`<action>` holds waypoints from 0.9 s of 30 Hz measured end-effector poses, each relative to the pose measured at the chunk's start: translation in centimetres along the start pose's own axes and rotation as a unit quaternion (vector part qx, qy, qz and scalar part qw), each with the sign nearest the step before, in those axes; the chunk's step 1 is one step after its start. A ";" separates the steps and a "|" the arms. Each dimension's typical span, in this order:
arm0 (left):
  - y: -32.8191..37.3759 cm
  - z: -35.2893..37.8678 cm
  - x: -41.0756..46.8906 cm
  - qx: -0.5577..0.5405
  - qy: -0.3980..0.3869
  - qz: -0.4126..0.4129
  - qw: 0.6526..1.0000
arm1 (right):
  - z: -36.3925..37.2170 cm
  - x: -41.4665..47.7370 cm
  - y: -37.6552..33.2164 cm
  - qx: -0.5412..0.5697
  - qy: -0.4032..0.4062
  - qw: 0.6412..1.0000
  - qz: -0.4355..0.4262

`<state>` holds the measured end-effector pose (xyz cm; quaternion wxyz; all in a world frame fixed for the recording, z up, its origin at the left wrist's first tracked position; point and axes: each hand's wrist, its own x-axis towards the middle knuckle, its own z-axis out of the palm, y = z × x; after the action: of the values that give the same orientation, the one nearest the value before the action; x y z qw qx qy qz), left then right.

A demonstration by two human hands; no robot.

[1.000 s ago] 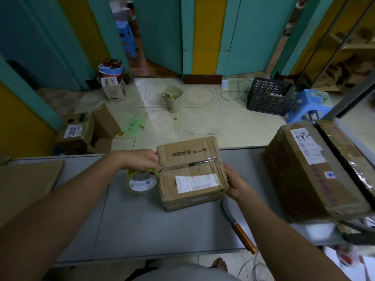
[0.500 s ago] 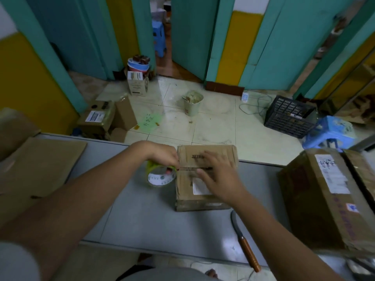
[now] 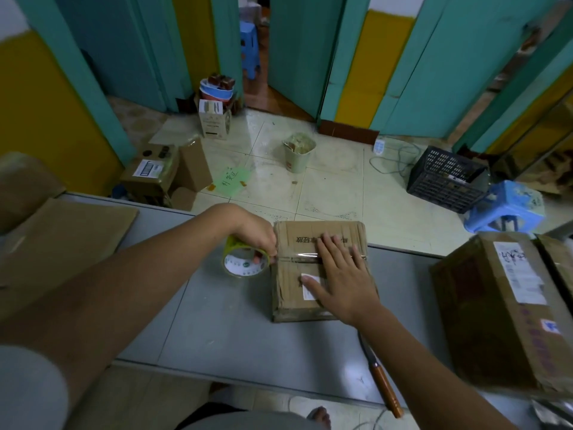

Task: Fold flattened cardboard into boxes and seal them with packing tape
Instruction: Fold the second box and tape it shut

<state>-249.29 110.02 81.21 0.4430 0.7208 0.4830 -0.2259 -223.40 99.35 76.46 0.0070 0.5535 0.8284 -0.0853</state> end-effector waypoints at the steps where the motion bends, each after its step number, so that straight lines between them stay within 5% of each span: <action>1: 0.0 0.1 0.0 0.007 -0.002 0.000 1.000 | 0.0 0.0 0.0 0.000 -0.002 1.000 0.000; 9: -0.3 1.1 -0.5 -0.045 -0.036 0.022 0.998 | 0.4 -0.1 0.3 -0.007 0.003 1.000 0.001; 27: -1.8 3.2 -0.4 -0.052 0.031 0.046 0.997 | 0.8 0.2 0.4 -0.034 -0.021 0.999 -0.005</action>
<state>-250.76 107.34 79.10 0.4745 0.7249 0.4740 -0.1570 -223.19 99.54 75.64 0.0428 0.5465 0.8335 -0.0693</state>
